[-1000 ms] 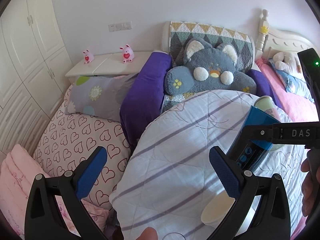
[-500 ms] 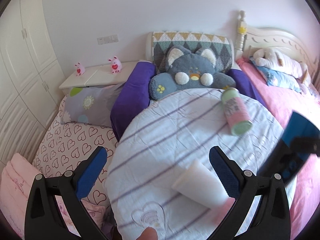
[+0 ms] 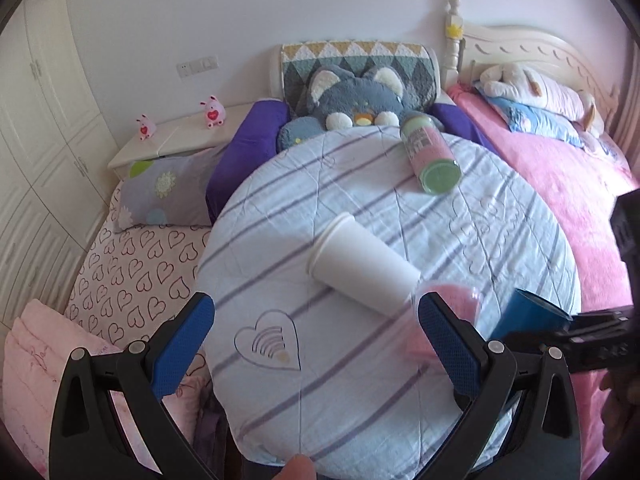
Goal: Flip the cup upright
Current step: 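Grasp the can with the left tool while the right tool releases it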
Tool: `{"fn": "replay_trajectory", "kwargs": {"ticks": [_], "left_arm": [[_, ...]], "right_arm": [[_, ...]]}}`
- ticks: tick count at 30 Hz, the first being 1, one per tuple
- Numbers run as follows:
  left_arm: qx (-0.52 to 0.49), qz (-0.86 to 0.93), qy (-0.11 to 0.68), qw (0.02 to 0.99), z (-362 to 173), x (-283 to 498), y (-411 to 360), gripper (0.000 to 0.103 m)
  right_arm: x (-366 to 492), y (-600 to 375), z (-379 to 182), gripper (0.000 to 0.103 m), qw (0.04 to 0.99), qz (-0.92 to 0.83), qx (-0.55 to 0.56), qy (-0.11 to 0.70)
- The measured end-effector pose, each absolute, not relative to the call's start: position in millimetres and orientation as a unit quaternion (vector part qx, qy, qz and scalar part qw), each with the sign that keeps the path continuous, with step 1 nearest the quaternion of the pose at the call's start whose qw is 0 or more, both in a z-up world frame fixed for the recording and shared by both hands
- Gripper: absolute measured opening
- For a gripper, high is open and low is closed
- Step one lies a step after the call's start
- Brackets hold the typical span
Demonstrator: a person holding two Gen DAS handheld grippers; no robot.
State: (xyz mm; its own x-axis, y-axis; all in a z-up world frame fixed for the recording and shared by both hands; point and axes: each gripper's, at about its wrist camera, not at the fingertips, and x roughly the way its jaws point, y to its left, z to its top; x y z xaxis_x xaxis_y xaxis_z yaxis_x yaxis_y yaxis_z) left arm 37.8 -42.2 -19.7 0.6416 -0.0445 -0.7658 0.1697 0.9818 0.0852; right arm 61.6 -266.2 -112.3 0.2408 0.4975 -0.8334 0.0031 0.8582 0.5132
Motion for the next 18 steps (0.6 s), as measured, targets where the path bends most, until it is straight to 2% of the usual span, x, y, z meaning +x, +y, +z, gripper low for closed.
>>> {"fn": "replay_trajectory", "kwargs": {"ticks": [5, 7, 10, 18], "left_arm": [[0.078, -0.062, 0.427, 0.899, -27.5, 29.5, -40.9, 0.103], [0.077, -0.066, 0.430, 0.897, -28.9, 28.4, -41.5, 0.103], [0.077, -0.071, 0.432, 0.896, -29.5, 27.0, -44.3, 0.103], [0.082, -0.087, 0.433, 0.893, -28.4, 24.6, -60.3, 0.103]], "right_arm": [[70.3, -260.2, -123.6, 0.070, 0.761, 0.154, 0.214, 0.593], [75.4, -253.6, -129.1, 0.078, 0.756, 0.144, 0.193, 0.609], [77.8, -254.9, -130.7, 0.081, 0.765, 0.124, 0.181, 0.606], [58.4, -291.3, -110.1, 0.082, 0.786, 0.114, 0.239, 0.558]]}}
